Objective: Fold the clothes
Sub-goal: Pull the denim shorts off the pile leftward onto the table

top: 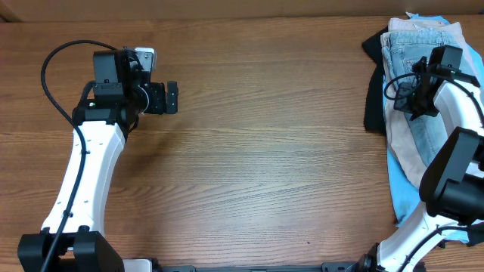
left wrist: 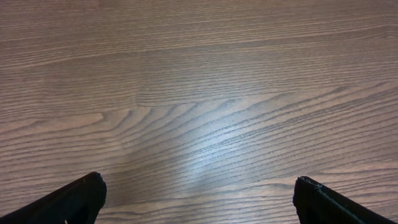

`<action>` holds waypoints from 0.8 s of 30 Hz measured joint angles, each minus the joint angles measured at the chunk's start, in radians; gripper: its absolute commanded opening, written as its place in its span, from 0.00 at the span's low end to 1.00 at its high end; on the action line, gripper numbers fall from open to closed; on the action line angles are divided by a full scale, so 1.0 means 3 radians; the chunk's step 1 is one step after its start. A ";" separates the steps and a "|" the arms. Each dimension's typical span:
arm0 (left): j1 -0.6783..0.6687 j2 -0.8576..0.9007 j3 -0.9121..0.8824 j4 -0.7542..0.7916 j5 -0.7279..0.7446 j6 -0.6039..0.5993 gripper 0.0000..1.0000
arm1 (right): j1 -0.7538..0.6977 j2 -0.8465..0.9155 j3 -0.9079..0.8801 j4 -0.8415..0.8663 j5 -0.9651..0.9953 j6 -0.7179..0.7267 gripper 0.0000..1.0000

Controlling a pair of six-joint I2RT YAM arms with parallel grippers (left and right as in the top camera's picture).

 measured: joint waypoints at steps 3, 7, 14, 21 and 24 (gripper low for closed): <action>0.0000 0.0000 0.0000 0.0003 0.0000 0.0000 1.00 | 0.0000 -0.0074 0.0015 -0.0076 0.0004 0.0011 0.04; 0.0000 0.0000 0.0000 0.0046 0.0000 0.0000 1.00 | 0.0000 -0.0280 0.0024 -0.0217 0.0005 0.0013 0.04; 0.0000 0.0000 0.0000 0.0130 0.0000 0.0000 1.00 | 0.0003 -0.0516 0.0045 -0.0525 -0.0160 0.0013 0.04; 0.0010 0.0000 0.0000 0.0310 0.0000 0.0000 1.00 | 0.0586 -0.0664 0.0045 -0.0841 -0.0465 0.0131 0.04; 0.0078 0.0000 0.0001 0.0367 0.0001 0.0000 1.00 | 0.1209 -0.0684 0.0045 -0.0838 -0.0598 0.0254 0.04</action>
